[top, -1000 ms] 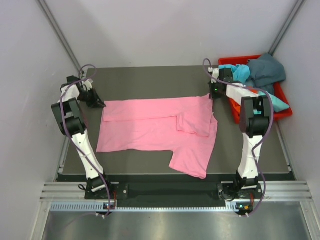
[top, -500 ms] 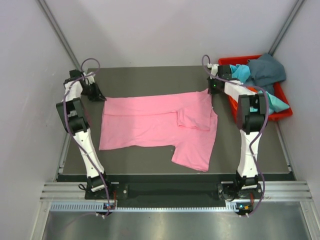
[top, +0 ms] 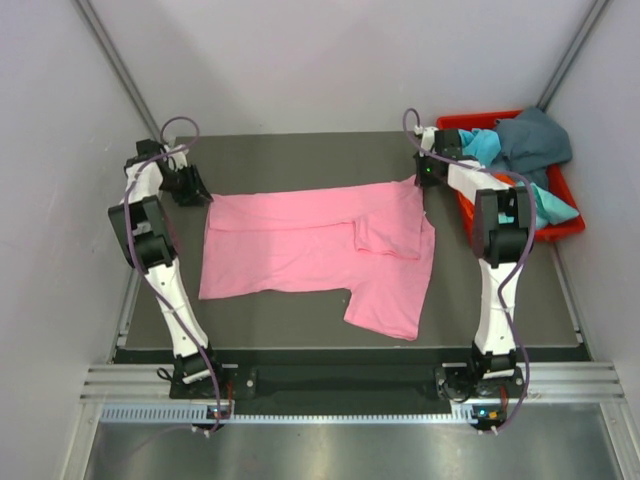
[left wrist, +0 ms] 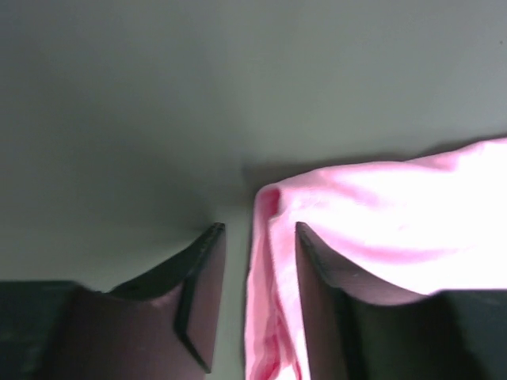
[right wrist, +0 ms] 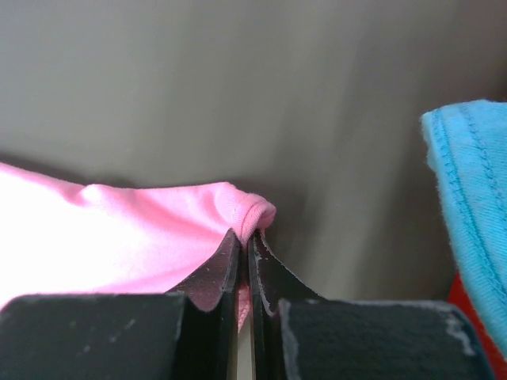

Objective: Fold and stack the t-shirts
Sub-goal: Fold the tshirt

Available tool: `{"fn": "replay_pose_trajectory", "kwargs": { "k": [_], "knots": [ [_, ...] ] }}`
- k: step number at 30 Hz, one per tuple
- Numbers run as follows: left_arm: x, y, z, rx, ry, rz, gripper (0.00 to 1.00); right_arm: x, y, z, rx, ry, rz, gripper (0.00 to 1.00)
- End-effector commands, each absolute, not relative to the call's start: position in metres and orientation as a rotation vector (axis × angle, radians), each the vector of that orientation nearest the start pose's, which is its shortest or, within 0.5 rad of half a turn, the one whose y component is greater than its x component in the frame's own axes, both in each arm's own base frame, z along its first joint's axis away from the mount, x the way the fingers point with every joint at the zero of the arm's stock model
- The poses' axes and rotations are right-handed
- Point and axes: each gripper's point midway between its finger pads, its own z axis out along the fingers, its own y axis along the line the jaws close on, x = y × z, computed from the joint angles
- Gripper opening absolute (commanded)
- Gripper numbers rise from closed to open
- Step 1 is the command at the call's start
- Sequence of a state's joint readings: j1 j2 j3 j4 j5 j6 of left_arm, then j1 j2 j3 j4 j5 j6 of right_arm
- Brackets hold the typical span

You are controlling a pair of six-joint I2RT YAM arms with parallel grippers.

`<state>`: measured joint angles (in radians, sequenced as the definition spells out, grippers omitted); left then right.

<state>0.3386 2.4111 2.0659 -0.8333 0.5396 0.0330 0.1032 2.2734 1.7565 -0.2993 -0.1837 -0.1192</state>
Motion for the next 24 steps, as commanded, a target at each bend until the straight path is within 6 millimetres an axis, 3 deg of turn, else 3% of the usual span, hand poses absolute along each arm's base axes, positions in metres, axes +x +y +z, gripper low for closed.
{"fn": "replay_pose_trajectory", "kwargs": {
  "k": [1, 13, 20, 24],
  "knots": [
    [0.519, 0.104, 0.077, -0.219, 2.525, -0.518, 0.46, 0.581, 0.098, 0.058, -0.357, 2.277, 0.213, 0.0],
    [0.53, 0.089, 0.028, -0.21, 2.578, -0.597, 0.5, 0.579, 0.101, 0.058, -0.383, 2.276, 0.203, 0.0],
    [0.538, 0.077, 0.017, -0.173, 2.588, -0.593, 0.48, 0.577, 0.098, 0.057, -0.387, 2.28, 0.192, 0.0],
    [0.536, 0.07, 0.012, -0.16, 2.603, -0.605, 0.29, 0.578, 0.099, 0.058, -0.391, 2.276, 0.189, 0.0]
  ]
}}
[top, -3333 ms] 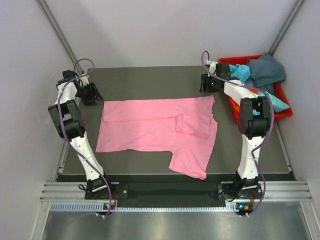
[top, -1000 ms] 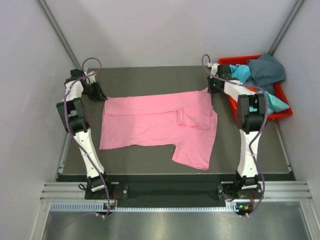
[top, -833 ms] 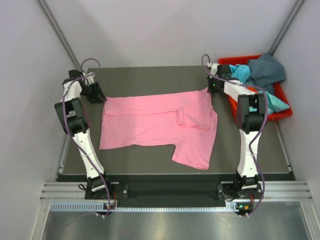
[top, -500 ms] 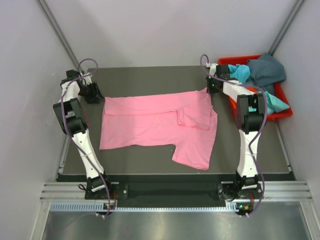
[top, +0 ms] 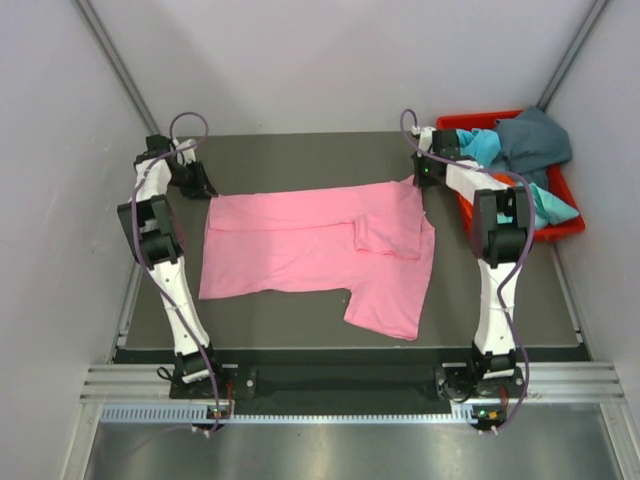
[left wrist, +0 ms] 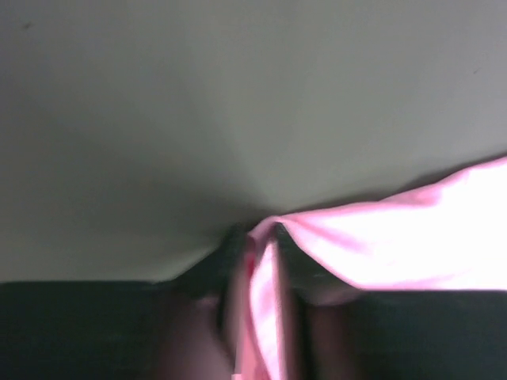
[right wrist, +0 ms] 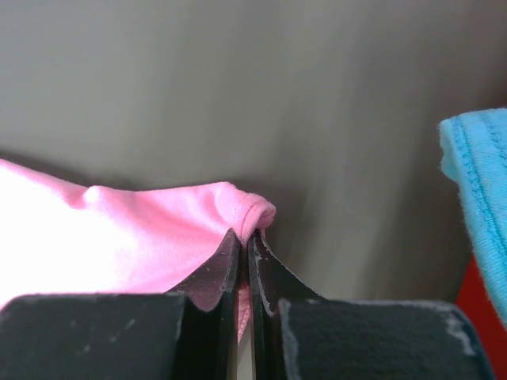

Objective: Fold and stack the t-shirts
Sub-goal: Fold the tshirt

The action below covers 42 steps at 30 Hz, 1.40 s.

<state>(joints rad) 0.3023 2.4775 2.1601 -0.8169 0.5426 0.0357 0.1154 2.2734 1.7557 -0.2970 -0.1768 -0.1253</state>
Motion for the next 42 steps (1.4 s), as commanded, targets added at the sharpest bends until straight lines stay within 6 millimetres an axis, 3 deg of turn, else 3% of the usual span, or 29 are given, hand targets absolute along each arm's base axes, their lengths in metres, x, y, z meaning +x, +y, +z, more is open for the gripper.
{"fn": "replay_pose_trajectory", "kwargs": {
  "k": [1, 4, 10, 19, 29, 32, 42],
  "knots": [
    [0.535, 0.07, 0.012, -0.161, 2.606, -0.604, 0.2, 0.577, 0.099, 0.057, -0.391, 2.279, 0.189, 0.0],
    [0.535, 0.072, 0.011, -0.161, 2.612, -0.586, 0.0, 0.578, 0.098, 0.056, -0.39, 2.278, 0.187, 0.0],
    [0.545, 0.081, 0.02, -0.175, 2.577, -0.536, 0.0, 0.583, 0.097, 0.06, -0.381, 2.264, 0.168, 0.0],
    [0.602, 0.111, 0.061, -0.169, 2.37, -0.378, 0.0, 0.606, 0.09, 0.076, -0.359, 2.202, 0.109, 0.0],
    [0.631, 0.104, 0.077, -0.156, 2.266, -0.365, 0.0, 0.635, 0.088, 0.091, -0.342, 2.125, 0.092, 0.0],
    [0.639, 0.101, 0.082, -0.142, 2.241, -0.34, 0.0, 0.639, 0.09, 0.087, -0.341, 2.122, 0.101, 0.0],
    [0.65, 0.103, 0.087, -0.143, 2.214, -0.259, 0.0, 0.652, 0.089, 0.088, -0.329, 2.094, 0.087, 0.0]
  ]
}}
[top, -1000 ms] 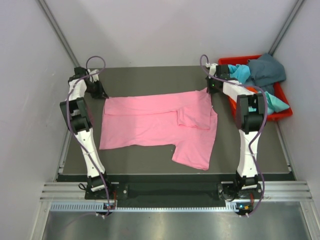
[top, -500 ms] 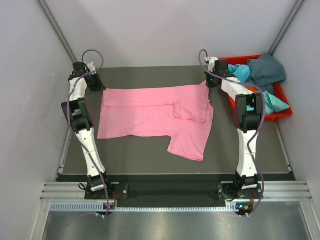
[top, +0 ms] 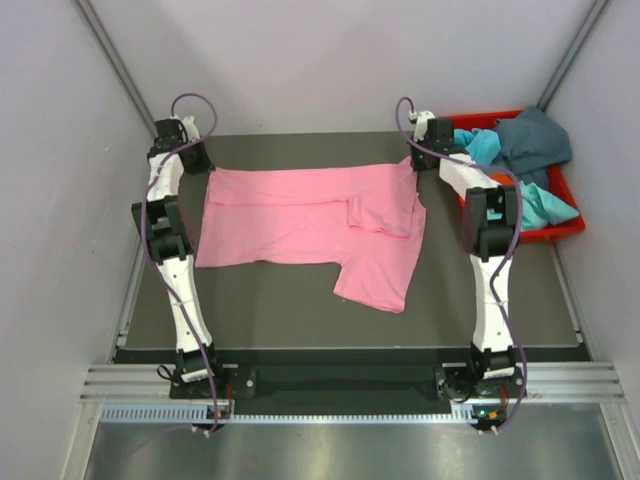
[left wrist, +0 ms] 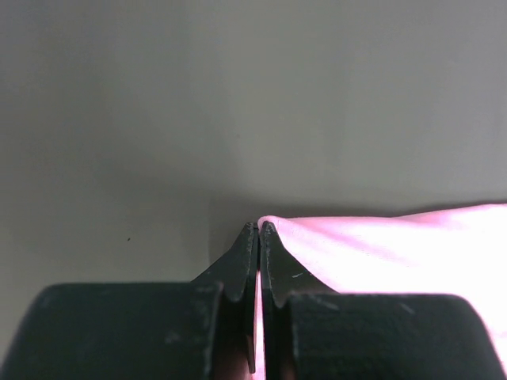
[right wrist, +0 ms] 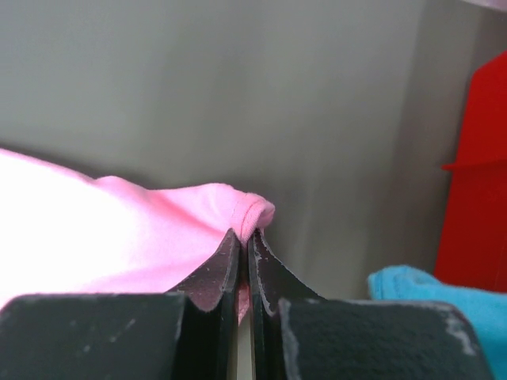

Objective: Fold and stack the t-shirts
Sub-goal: Fold the tshirt

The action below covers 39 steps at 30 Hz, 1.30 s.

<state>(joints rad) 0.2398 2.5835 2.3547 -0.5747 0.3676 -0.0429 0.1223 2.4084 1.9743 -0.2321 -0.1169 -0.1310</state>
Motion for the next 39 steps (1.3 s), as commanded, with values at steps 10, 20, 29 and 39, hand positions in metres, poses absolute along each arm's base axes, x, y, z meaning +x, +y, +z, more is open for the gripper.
{"fn": "replay_pose_trajectory", "kwargs": {
  "k": [10, 20, 29, 39],
  "knots": [
    [0.627, 0.126, 0.202, -0.175, 2.109, -0.094, 0.63, 0.645, 0.08, 0.2, -0.37, 1.924, -0.014, 0.58],
    [0.485, 0.087, 0.223, -0.212, 2.228, -0.133, 0.64, 0.508, 0.116, 0.21, -0.758, 1.987, 0.197, 0.7],
    [0.398, 0.063, 0.149, -0.35, 2.429, -0.205, 0.62, 0.274, 0.16, 0.111, -1.618, 1.986, 0.399, 0.52],
    [0.377, 0.052, 0.129, -0.422, 2.438, -0.25, 0.61, 0.192, 0.157, 0.108, -1.874, 1.79, 0.356, 0.48]
  ]
}}
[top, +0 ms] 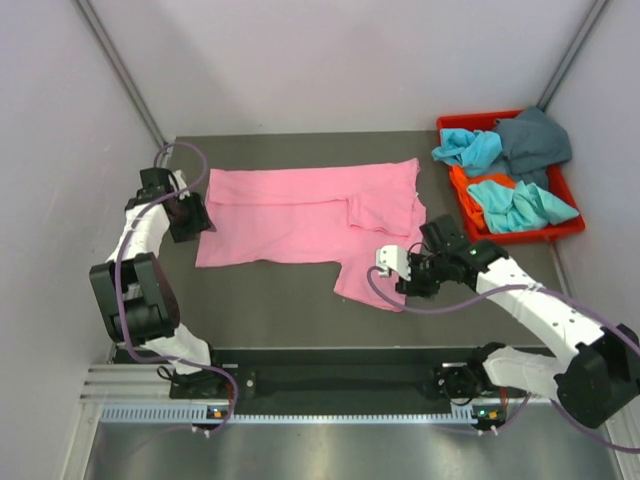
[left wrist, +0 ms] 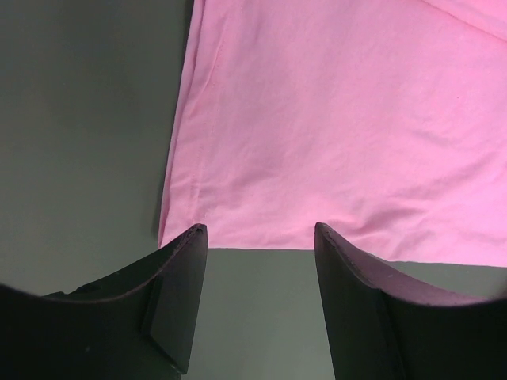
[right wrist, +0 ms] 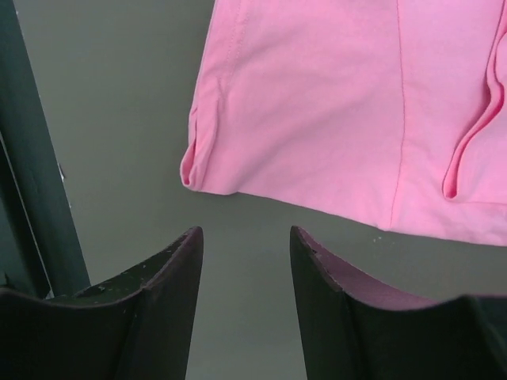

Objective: Fold and stack the t-shirts
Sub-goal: Fold the tshirt

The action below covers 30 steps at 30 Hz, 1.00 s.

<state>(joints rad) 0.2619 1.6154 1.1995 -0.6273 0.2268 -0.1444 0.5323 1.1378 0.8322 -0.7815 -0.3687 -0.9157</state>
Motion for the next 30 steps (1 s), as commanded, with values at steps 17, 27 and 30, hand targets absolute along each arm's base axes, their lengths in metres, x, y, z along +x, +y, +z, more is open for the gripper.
{"fn": "replay_pose_trajectory", "kwargs": {
  "k": [17, 27, 30],
  "knots": [
    [0.381, 0.059, 0.131, -0.445, 2.464, -0.221, 0.61, 0.17, 0.201, 0.068, -2.032, 1.728, 0.449, 0.41],
    [0.39, 0.061, 0.124, -0.462, 2.49, -0.24, 0.61, 0.171, 0.187, 0.044, -2.084, 1.758, 0.374, 0.4],
    [0.391, 0.061, 0.121, -0.462, 2.497, -0.247, 0.61, 0.173, 0.188, 0.04, -2.072, 1.769, 0.37, 0.39]
  ]
}}
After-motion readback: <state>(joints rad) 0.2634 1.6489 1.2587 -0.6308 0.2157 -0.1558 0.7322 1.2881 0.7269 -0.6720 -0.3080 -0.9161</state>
